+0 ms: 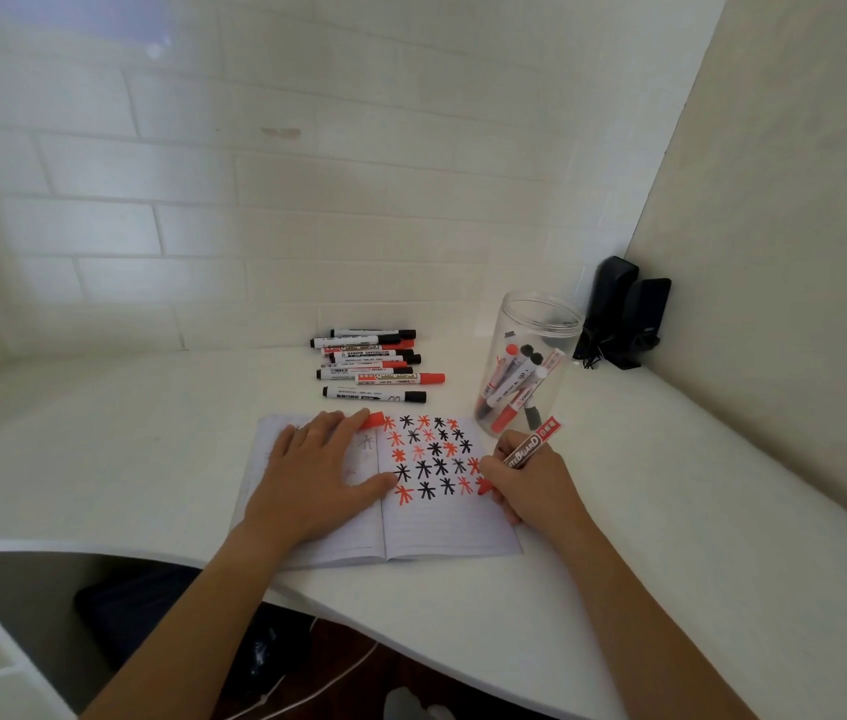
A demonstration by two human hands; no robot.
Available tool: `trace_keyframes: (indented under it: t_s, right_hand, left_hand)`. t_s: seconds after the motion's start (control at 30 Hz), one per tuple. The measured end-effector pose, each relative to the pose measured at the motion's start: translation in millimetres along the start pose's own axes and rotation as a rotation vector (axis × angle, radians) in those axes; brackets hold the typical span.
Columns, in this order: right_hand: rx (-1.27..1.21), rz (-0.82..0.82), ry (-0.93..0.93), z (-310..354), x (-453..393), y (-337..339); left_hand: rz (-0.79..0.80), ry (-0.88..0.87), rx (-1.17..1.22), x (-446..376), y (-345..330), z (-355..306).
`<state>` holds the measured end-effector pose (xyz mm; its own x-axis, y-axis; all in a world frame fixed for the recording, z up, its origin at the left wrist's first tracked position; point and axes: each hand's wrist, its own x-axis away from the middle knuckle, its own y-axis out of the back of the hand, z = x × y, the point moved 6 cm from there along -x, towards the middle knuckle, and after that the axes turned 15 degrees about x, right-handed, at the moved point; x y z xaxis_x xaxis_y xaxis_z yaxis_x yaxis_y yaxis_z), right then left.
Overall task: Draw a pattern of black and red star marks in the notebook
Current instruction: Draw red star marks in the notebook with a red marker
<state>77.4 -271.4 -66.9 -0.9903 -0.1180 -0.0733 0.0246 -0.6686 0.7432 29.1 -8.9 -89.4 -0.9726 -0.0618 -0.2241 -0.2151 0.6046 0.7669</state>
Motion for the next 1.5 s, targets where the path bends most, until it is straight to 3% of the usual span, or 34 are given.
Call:
trace_keyframes:
  t_s: [0.3, 0.43, 0.57, 0.87, 1.07, 1.2, 1.37, 1.5]
  right_hand:
    - [-0.367, -0.052, 0.042, 12.6, 5.9, 16.9]
    - [-0.491, 0.084, 0.215, 27.8, 11.2, 10.6]
    - [-0.585, 0.216, 0.213, 32.0, 13.7, 1.0]
    - [-0.266, 0.158, 0.379, 51.4, 23.9, -13.9]
    - [-0.253, 0.145, 0.422, 54.7, 23.1, -15.8]
    - [-0.355, 0.272, 0.39, 57.1, 27.6, -20.4]
    - [-0.668, 0.317, 0.169, 44.2, 18.4, -19.5]
    - [-0.669, 0.371, 0.222, 47.1, 20.8, -21.1]
  left_hand:
    - [-0.204, -0.168, 0.218, 2.8, 17.5, -9.0]
    - [-0.15, -0.197, 0.298, 5.3, 17.4, -13.4]
    - [-0.095, -0.201, 0.369, 9.0, 17.9, -16.4]
    - [-0.04, -0.267, 0.369, 12.8, 18.8, -28.7]
    - [-0.038, -0.317, 0.398, 15.6, 20.5, -34.8]
    - [-0.032, -0.344, 0.401, 16.4, 20.3, -36.3]
    - [-0.03, -0.331, 0.415, 15.2, 18.9, -33.8]
    - [-0.017, -0.357, 0.432, 15.1, 19.0, -32.2]
